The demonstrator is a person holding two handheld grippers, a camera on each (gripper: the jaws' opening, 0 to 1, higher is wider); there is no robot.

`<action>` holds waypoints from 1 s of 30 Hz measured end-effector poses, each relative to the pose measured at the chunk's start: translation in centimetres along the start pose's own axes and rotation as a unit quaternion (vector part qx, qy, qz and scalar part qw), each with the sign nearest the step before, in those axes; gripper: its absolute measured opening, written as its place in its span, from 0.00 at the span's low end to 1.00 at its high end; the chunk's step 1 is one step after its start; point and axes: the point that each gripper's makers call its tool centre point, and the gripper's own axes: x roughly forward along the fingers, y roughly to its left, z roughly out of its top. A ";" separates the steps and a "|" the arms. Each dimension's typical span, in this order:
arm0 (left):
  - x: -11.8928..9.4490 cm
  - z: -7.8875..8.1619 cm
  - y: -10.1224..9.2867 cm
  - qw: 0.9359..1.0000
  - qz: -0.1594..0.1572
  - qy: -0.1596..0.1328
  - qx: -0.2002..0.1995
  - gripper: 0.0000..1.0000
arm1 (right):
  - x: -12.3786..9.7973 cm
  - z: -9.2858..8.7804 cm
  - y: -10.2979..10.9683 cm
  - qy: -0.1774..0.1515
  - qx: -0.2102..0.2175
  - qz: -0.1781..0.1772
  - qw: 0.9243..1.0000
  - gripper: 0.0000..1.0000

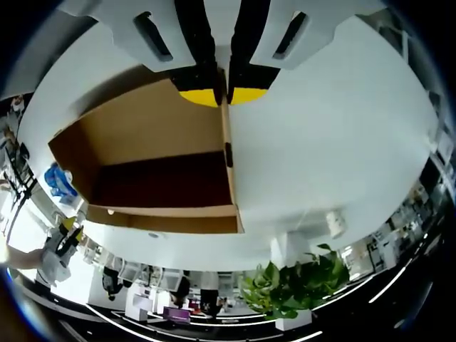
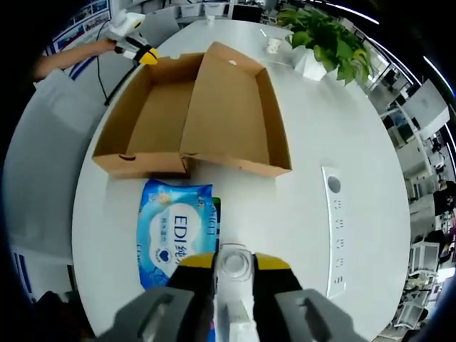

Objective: Operate the shoe box by opening the lid, removing the specified soft item, and placing it in the target area until the item is outside and the box remains undamaged.

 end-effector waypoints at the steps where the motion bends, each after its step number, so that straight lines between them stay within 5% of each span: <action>1: 0.0 0.0 0.0 1.000 0.000 0.000 -0.001 0.03 | 0.0 -0.2 -0.2 0.005 -0.001 -0.002 1.000 0.16; 16: 0.1 -0.1 0.0 1.000 -0.002 -0.001 -0.006 0.03 | -0.2 -0.5 -0.5 0.014 -0.013 -0.017 1.000 0.17; 30: 0.0 -0.1 0.0 1.000 -0.005 -0.001 -0.013 0.03 | -0.2 -0.7 -0.9 0.027 -0.073 -0.014 0.997 0.17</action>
